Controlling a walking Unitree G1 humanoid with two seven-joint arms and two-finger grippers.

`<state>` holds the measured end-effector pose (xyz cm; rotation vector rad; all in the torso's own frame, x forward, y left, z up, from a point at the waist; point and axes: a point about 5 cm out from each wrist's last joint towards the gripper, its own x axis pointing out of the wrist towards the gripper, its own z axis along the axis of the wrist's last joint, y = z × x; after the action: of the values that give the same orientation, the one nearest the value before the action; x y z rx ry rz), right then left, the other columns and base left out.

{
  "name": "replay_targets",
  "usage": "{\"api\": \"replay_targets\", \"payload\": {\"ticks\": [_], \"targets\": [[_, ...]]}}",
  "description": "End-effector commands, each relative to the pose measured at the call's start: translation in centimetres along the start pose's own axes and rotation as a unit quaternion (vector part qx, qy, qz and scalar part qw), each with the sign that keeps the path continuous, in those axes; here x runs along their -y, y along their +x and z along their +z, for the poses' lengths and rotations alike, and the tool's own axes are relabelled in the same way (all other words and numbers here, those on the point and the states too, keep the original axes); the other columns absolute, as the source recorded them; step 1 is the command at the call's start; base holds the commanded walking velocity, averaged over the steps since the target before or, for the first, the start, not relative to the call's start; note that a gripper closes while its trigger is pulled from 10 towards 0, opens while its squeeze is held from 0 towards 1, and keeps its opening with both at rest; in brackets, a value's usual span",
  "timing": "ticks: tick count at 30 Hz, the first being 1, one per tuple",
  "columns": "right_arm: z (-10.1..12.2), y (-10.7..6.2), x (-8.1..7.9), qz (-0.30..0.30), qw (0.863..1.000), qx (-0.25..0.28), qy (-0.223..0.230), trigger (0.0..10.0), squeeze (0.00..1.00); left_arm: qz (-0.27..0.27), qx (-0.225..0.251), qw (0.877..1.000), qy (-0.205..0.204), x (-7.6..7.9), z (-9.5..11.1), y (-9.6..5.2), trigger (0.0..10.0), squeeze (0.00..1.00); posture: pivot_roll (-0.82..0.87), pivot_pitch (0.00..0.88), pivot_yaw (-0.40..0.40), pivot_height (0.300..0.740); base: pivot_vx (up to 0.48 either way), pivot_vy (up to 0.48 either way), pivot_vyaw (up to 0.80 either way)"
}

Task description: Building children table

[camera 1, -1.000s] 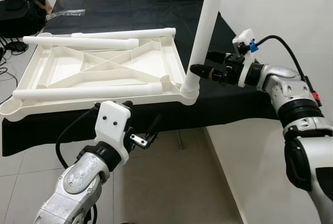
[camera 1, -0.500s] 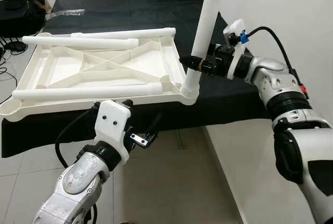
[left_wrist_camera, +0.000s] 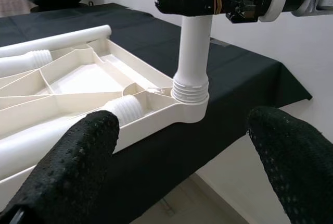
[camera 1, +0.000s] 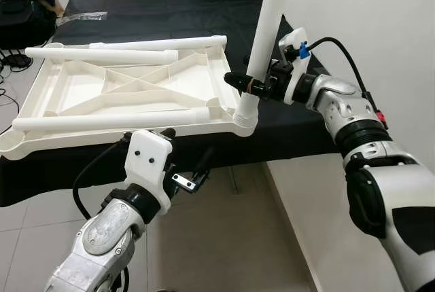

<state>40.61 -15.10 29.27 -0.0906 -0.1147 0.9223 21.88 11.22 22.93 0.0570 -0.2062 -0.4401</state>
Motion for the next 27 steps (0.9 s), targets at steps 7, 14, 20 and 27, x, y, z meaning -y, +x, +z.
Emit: {"api": "replay_targets", "payload": {"ticks": [7,14,20,27], "targets": [[1.09,0.49,0.34,-0.040,0.999,0.014,-0.011,10.0,0.00,0.000,-0.002,1.000,0.001,0.19,0.04,-0.16,10.0,0.00,0.12,0.187,-0.093,0.740,0.000,0.000,0.00],[1.09,0.55,0.35,-0.044,0.999,0.015,-0.012,9.0,0.00,0.001,-0.002,1.000,0.000,0.22,0.08,-0.18,10.0,0.00,0.12,0.188,-0.095,0.740,0.000,0.000,0.00],[1.07,0.64,0.32,-0.047,0.999,0.020,-0.006,0.0,0.00,0.002,-0.004,1.000,0.002,0.16,0.05,-0.24,10.0,0.00,0.12,0.190,-0.093,0.740,0.000,0.000,0.00],[0.92,0.82,0.18,-0.045,0.999,0.018,-0.007,0.0,0.00,0.002,-0.004,1.000,0.003,0.08,0.06,-0.23,10.0,0.00,0.12,0.190,-0.093,0.740,0.000,0.000,0.00]]}}
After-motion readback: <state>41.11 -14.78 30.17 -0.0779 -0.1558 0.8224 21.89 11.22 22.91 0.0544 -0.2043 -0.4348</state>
